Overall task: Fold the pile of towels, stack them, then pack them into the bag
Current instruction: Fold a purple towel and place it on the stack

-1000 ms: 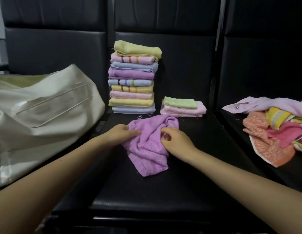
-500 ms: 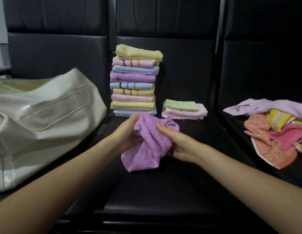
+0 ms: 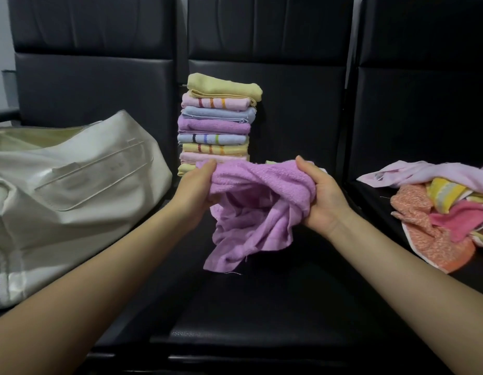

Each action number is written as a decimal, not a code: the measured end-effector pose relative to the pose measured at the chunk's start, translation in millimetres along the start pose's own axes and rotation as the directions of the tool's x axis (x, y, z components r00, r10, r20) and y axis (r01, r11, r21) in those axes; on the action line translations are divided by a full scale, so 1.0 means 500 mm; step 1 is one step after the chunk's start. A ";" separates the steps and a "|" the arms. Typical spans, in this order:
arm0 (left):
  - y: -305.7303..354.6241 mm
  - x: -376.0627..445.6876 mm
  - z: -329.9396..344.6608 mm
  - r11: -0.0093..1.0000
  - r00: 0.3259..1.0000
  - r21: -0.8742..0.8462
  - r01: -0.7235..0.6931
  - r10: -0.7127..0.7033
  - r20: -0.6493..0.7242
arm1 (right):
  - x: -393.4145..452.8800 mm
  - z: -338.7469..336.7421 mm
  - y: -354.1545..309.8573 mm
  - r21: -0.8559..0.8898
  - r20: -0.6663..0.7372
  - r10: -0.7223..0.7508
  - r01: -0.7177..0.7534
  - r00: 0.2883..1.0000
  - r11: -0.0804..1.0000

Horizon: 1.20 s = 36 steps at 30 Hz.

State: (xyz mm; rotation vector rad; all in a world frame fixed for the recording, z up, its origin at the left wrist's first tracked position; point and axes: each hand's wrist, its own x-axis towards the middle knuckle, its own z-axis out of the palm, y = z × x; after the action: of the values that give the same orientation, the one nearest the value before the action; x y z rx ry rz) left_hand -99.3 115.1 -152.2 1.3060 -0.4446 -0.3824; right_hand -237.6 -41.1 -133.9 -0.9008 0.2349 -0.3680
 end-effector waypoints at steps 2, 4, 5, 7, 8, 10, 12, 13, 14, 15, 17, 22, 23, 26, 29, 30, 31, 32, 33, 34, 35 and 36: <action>0.004 0.001 -0.010 1.000 0.997 -0.026 0.005 -0.007 -0.074 | 0.000 -0.011 -0.003 -0.008 -0.054 0.046 -0.047 0.997 0.999; 0.009 0.003 -0.023 0.996 0.995 -0.082 0.021 -0.029 -0.096 | -0.002 -0.020 -0.002 -0.015 -0.076 0.075 -0.076 0.994 0.997; 0.012 0.002 -0.029 0.991 0.995 -0.131 0.041 -0.052 -0.081 | -0.004 -0.024 -0.002 -0.032 -0.101 0.059 -0.063 0.993 0.998; 0.026 -0.007 -0.036 0.965 0.992 -0.240 0.105 -0.117 -0.036 | 0.003 -0.041 -0.005 -0.093 -0.166 -0.026 0.010 0.986 0.996; 0.032 -0.010 -0.039 0.948 0.989 -0.288 0.136 -0.145 -0.009 | 0.004 -0.042 -0.008 -0.119 -0.183 -0.056 0.034 0.982 0.992; 0.050 -0.021 -0.035 0.912 0.985 -0.371 0.174 -0.167 0.051 | 0.000 -0.042 -0.019 -0.139 -0.177 -0.105 0.081 0.978 0.987; 0.068 -0.031 -0.032 0.872 0.981 -0.448 0.196 -0.173 0.092 | -0.018 -0.036 -0.040 -0.150 -0.120 -0.102 0.084 0.988 0.985; 0.076 -0.036 -0.031 0.853 0.980 -0.483 0.199 -0.169 0.104 | -0.021 -0.039 -0.051 -0.124 -0.082 -0.104 0.094 0.991 0.988; 0.082 -0.040 -0.030 0.843 0.980 -0.501 0.198 -0.166 0.109 | -0.025 -0.042 -0.061 -0.099 -0.058 -0.101 0.095 0.993 0.991; 0.087 -0.042 -0.031 0.850 0.981 -0.490 0.193 -0.161 0.106 | -0.028 -0.048 -0.067 -0.109 -0.045 -0.096 0.091 0.994 0.990; 0.082 -0.044 -0.034 0.910 0.984 -0.378 0.171 -0.140 0.108 | -0.027 -0.063 -0.069 -0.160 -0.058 -0.087 0.077 0.995 0.984; 0.046 -0.050 -0.052 0.983 0.986 -0.092 0.161 -0.157 0.056 | -0.026 -0.147 -0.048 -0.730 -0.179 -0.059 -0.093 0.982 0.677; 0.045 -0.055 -0.053 0.984 0.986 -0.079 0.162 -0.158 0.057 | -0.035 -0.160 -0.046 -0.814 -0.195 0.003 -0.164 0.981 0.556; 0.054 -0.080 -0.051 0.988 0.991 -0.086 0.130 -0.126 0.046 | -0.076 -0.167 -0.064 -0.883 -0.200 0.083 -0.216 0.976 0.417; 0.084 -0.115 -0.038 0.978 0.992 -0.170 0.123 -0.114 0.062 | -0.110 -0.126 -0.104 -0.713 -0.132 -0.111 -0.017 0.985 0.701; 0.097 -0.129 -0.031 0.970 0.990 -0.201 0.133 -0.121 0.072 | -0.122 -0.107 -0.119 -0.567 -0.140 -0.148 0.043 0.979 0.823; 0.110 -0.143 -0.023 0.968 0.990 -0.212 0.138 -0.125 0.070 | -0.138 -0.086 -0.134 -0.428 -0.153 -0.172 0.091 0.973 0.899; 0.121 -0.153 -0.017 0.972 0.991 -0.197 0.126 -0.117 0.056 | -0.155 -0.070 -0.147 -0.318 -0.167 -0.189 0.129 0.968 0.939; 0.131 -0.162 -0.012 0.981 0.995 -0.168 0.099 -0.095 0.034 | -0.172 -0.058 -0.160 -0.228 -0.176 -0.200 0.158 0.964 0.961; 0.138 -0.169 -0.009 0.987 0.998 -0.149 0.066 -0.065 0.014 | -0.188 -0.051 -0.170 -0.158 -0.181 -0.206 0.179 0.962 0.971; 0.142 -0.172 -0.010 0.990 0.999 -0.136 0.040 -0.041 -0.002 | -0.203 -0.046 -0.177 -0.112 -0.177 -0.210 0.193 0.961 0.975; 0.144 -0.172 -0.012 0.993 1.000 -0.120 0.024 -0.025 -0.010 | -0.213 -0.048 -0.182 -0.095 -0.170 -0.217 0.203 0.961 0.975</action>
State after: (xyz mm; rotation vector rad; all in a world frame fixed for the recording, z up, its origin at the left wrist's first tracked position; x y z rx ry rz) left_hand -168.1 179.8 -91.7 1.1976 -0.3904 -0.4159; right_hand -362.6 -66.4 -70.8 -0.9722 0.3216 -0.6427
